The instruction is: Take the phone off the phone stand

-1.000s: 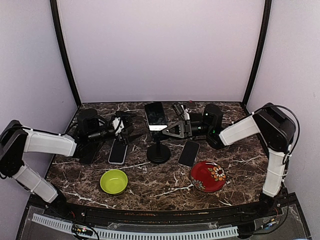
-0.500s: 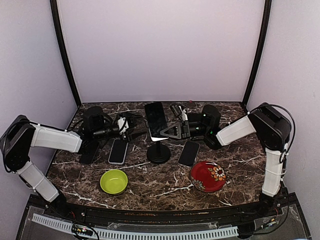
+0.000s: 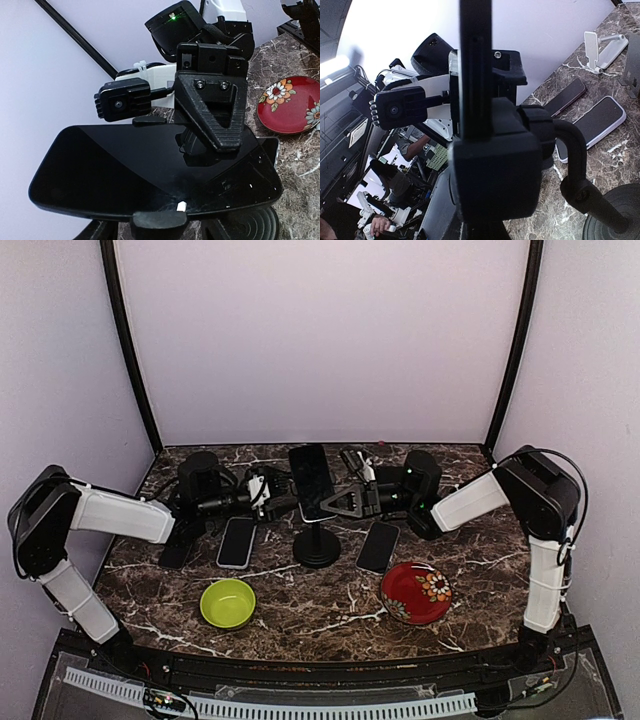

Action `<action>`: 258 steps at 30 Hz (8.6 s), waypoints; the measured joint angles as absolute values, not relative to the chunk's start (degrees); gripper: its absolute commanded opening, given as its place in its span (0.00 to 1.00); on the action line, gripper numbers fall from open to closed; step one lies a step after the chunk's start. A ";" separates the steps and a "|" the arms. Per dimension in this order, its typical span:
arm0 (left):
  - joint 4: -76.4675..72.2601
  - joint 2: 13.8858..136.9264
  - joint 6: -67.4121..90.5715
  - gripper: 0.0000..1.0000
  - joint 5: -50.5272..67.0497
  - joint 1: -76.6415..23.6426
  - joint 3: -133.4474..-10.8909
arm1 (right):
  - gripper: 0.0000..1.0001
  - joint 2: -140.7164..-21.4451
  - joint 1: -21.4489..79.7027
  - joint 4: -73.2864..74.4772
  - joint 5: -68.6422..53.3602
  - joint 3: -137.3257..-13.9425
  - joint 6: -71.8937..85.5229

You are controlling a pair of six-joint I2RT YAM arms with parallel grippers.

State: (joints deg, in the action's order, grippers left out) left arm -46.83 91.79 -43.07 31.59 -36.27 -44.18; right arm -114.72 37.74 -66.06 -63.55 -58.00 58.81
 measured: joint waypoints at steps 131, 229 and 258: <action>-37.06 90.74 -47.31 0.90 21.58 -37.34 -48.42 | 0.00 -85.38 33.56 -44.31 -56.66 -51.09 44.84; 5.13 118.67 -60.86 0.39 -12.32 -42.04 -102.17 | 0.00 -69.17 13.80 -47.20 -57.19 -31.70 49.89; 2.57 110.37 -52.23 0.99 -0.95 -42.65 -90.80 | 0.00 -66.78 15.99 -41.69 -55.00 -31.62 49.52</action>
State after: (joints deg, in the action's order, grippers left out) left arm 2.57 110.37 -52.23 -0.95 -42.65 -90.80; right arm -66.78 15.99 -41.69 -55.00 -31.62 49.52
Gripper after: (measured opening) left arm 0.990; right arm 0.075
